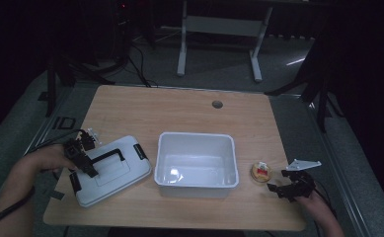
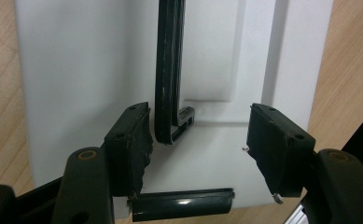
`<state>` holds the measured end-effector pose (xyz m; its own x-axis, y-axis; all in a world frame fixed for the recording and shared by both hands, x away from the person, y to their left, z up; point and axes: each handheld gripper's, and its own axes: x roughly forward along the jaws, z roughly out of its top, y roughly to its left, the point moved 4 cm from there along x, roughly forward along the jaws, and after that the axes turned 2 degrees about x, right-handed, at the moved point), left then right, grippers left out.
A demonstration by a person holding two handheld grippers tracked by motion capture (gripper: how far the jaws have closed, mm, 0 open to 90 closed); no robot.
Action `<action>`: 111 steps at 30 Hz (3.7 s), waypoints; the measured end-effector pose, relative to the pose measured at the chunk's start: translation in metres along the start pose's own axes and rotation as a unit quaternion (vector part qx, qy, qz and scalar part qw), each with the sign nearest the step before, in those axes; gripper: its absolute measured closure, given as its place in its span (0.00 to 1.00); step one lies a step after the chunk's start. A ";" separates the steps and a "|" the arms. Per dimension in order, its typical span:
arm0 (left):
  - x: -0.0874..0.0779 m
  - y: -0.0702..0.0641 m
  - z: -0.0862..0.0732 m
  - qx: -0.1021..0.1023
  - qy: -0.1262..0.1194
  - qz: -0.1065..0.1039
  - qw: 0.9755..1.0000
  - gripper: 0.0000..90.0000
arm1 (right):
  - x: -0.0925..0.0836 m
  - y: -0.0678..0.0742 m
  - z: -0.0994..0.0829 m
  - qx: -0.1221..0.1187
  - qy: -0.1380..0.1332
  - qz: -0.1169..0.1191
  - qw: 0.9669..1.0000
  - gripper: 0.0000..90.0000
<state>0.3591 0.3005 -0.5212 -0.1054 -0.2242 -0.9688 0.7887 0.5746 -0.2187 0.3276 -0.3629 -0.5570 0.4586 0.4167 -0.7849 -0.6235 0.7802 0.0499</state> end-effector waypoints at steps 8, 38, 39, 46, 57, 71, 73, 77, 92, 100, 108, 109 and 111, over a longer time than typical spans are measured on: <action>-0.001 -0.002 -0.002 0.002 0.006 0.001 1.000 0.44 | 0.001 0.003 0.004 -0.043 0.074 0.014 0.996 0.15; -0.003 -0.006 -0.004 0.012 0.019 0.004 1.000 0.44 | 0.001 0.004 0.046 -0.175 0.308 0.011 0.935 0.14; -0.003 -0.006 -0.004 0.012 0.018 0.004 1.000 0.45 | 0.002 0.005 0.048 -0.178 0.307 0.011 0.935 0.14; -0.003 -0.008 -0.003 0.018 0.019 0.005 1.000 0.45 | 0.011 0.002 0.061 -0.195 0.290 0.014 0.937 0.14; -0.004 -0.010 -0.002 0.024 0.016 0.002 1.000 0.45 | 0.033 0.006 0.066 -0.205 0.300 0.028 0.931 0.14; -0.006 -0.013 0.000 0.033 0.018 0.003 0.999 0.45 | 0.058 0.008 0.074 -0.220 0.318 0.041 0.921 0.14; -0.006 -0.013 0.000 0.032 0.019 0.002 0.999 0.45 | 0.059 0.009 0.075 -0.226 0.318 0.044 0.920 0.15; -0.006 -0.012 0.000 0.031 0.020 0.002 0.999 0.45 | 0.060 0.010 0.077 -0.250 0.317 0.047 0.914 0.16; -0.005 -0.011 -0.002 0.030 0.028 0.001 0.999 0.45 | 0.060 0.016 0.082 -0.362 0.298 0.033 0.883 0.22; -0.008 -0.011 -0.004 0.028 0.026 0.004 0.999 0.45 | 0.036 0.024 0.097 -0.365 0.299 0.048 0.880 0.23; -0.009 -0.013 -0.003 0.032 0.027 0.007 0.999 0.45 | 0.002 0.048 0.117 -0.408 0.286 0.042 0.866 0.23; -0.010 -0.013 -0.002 0.032 0.026 0.007 0.999 0.45 | -0.002 0.052 0.119 -0.414 0.286 0.042 0.864 0.23; -0.010 -0.013 -0.002 0.031 0.027 0.007 0.999 0.45 | -0.010 0.060 0.124 -0.424 0.290 0.040 0.857 0.23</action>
<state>0.3485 0.2970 -0.5092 -0.1256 -0.1718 -0.9771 0.8267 0.5264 -0.1988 0.3643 -0.2625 -0.4696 0.1548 -0.0419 -0.9871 -0.9870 0.0376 -0.1564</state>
